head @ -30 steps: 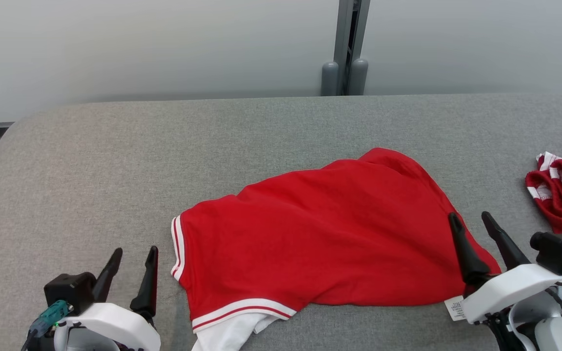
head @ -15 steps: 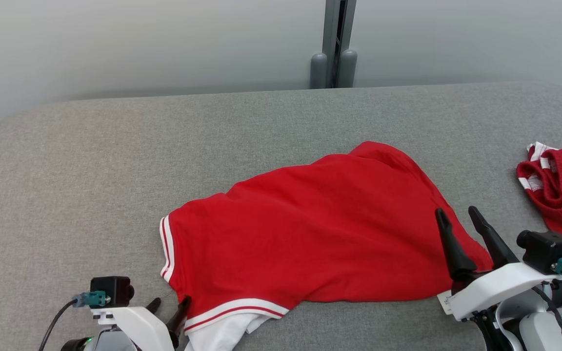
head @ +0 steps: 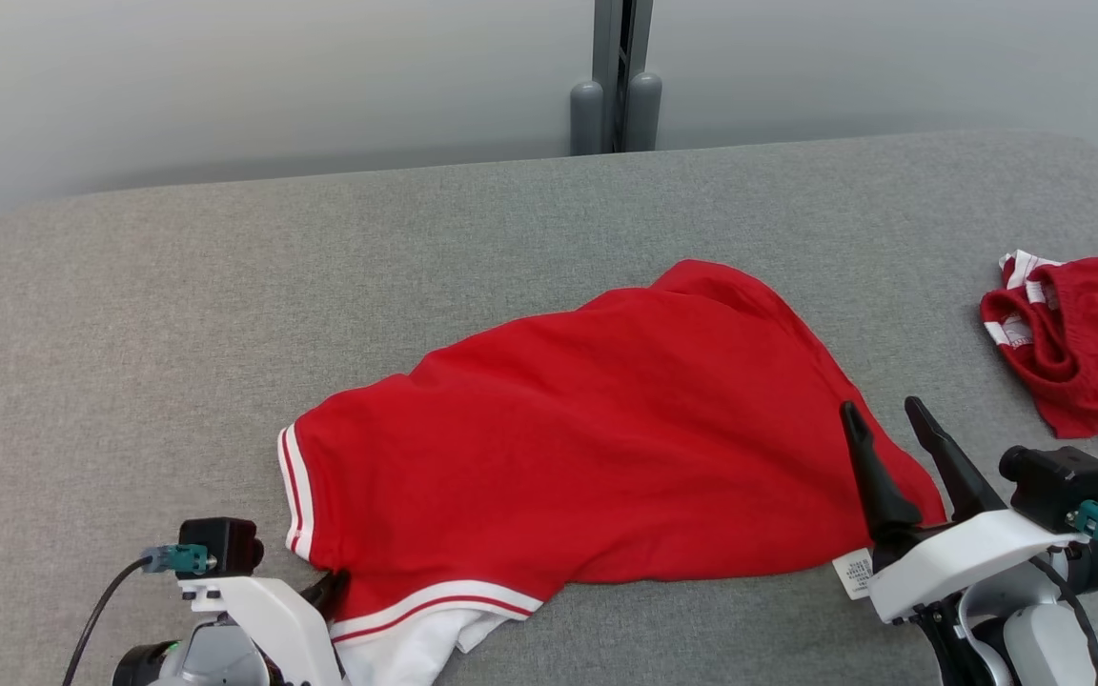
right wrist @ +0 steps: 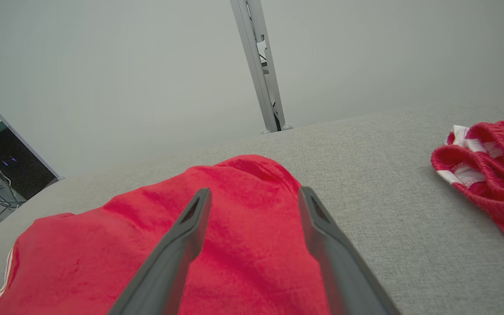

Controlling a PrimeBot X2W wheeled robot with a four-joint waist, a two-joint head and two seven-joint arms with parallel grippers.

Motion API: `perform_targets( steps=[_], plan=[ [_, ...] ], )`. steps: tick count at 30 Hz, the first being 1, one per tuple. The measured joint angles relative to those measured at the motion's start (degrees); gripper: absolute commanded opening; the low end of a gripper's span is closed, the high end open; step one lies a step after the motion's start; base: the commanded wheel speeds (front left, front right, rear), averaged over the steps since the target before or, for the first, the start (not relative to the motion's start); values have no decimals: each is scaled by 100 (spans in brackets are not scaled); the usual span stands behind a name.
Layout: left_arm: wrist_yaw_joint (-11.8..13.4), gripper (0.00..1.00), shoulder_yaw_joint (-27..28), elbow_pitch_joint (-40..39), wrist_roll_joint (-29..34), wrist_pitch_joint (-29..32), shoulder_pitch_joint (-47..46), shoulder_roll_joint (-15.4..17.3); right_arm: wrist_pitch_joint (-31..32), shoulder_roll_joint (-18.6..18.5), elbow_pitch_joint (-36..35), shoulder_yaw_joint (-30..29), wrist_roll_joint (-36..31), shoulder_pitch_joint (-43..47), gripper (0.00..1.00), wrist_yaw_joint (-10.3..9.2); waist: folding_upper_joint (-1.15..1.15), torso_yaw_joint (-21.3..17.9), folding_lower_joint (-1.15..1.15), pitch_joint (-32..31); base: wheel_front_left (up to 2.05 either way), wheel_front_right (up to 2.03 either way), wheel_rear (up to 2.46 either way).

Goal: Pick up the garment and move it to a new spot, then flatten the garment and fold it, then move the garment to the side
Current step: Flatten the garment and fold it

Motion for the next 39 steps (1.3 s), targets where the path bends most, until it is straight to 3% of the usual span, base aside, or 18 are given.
perform_targets(
  steps=[9, 18, 19, 21, 28, 39],
  plan=[
    [188, 0, 405, -94, 241, -743, -301, 360, -33, -40, -18, 94, 19, -97, 100, 0, 0, 38, 0, 99, 0, 0, 0],
    [97, 0, 432, 773, 655, -1279, -1073, 810, -49, -96, -20, 224, 48, -266, 100, 0, 0, -128, 0, 358, 0, 0, 0],
    [76, 6, 413, 929, 687, -1322, -1149, 832, -54, -100, -13, 230, 48, -285, 100, 0, 0, -146, 0, 381, 0, 0, 0],
    [75, 100, 368, 1205, 777, -1388, -1262, 865, -85, -100, 12, 258, 49, -313, 100, 0, 0, -177, 0, 407, 0, 0, 0],
    [185, 100, 366, 1262, 886, -1964, -1279, 815, -226, -103, 51, 297, 96, -307, 100, 0, 0, -108, 0, 332, 0, 0, 0],
    [550, 100, 536, -358, 964, -3125, -417, 643, -720, -241, -89, 160, 80, -253, 100, 0, 0, 203, 0, -40, 0, 0, 0]
  ],
)
